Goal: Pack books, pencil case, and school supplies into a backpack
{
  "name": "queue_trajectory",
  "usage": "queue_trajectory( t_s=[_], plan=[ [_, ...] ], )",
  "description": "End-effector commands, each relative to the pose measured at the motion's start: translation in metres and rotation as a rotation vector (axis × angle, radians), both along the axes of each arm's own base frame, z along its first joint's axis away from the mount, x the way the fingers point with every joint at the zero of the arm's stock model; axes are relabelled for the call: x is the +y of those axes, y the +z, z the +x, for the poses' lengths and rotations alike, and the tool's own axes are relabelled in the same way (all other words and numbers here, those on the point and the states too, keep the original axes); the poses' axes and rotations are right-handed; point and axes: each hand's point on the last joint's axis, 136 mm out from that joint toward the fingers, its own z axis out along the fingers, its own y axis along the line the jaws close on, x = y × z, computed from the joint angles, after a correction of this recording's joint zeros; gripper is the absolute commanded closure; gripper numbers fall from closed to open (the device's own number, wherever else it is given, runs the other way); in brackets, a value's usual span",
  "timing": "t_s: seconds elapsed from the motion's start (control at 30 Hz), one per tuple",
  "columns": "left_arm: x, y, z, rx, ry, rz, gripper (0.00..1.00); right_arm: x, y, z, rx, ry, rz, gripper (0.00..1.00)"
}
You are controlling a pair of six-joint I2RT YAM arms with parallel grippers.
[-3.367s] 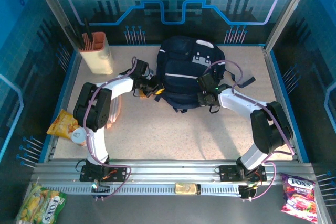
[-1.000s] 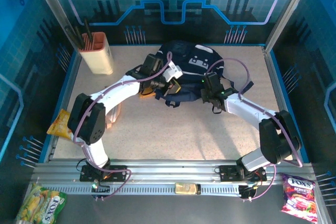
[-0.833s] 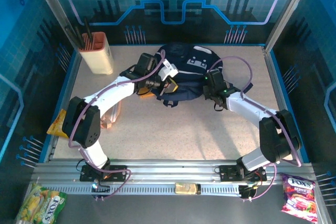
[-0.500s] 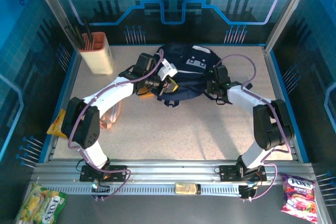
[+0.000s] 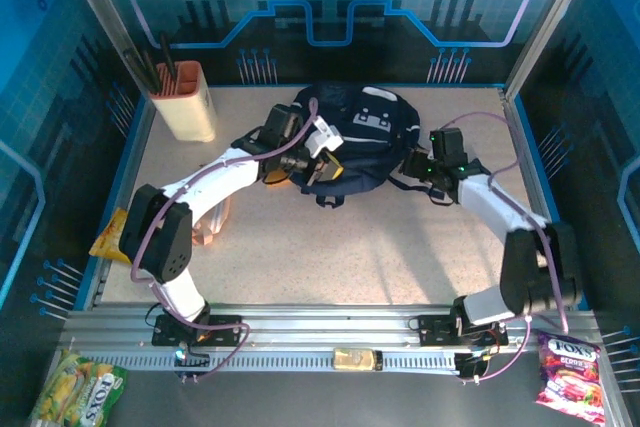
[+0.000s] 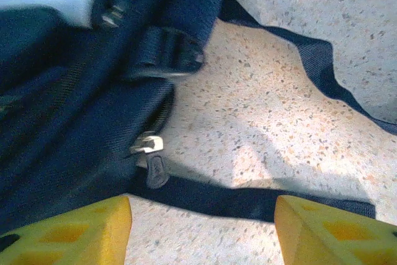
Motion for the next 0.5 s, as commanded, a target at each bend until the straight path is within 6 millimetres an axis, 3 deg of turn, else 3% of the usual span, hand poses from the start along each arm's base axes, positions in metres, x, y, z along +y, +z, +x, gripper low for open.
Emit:
queue_trajectory(
  t_s=[0.0,0.17,0.2,0.3,0.33,0.47],
  plan=[
    [-0.039,0.021,-0.013,-0.024,-0.097,-0.053,0.99,-0.001,0.035,-0.01,-0.077,-0.023,0.077,0.33],
    [-0.074,0.0,-0.043,0.021,-0.19,0.012,0.93,-0.01,0.049,-0.021,-0.086,-0.068,0.122,0.29],
    [-0.077,-0.004,-0.05,0.027,-0.21,0.029,0.88,-0.012,0.05,-0.022,-0.084,-0.073,0.128,0.28],
    [-0.075,-0.013,-0.059,0.018,-0.216,0.086,0.54,-0.018,0.051,-0.024,-0.082,-0.102,0.133,0.27],
    [-0.072,-0.013,-0.056,0.005,-0.2,0.105,0.47,-0.02,0.041,-0.028,-0.058,-0.108,0.13,0.27],
    [-0.065,-0.008,-0.043,-0.07,-0.16,0.164,0.36,-0.024,0.034,-0.028,-0.036,-0.126,0.129,0.25]
  ],
)
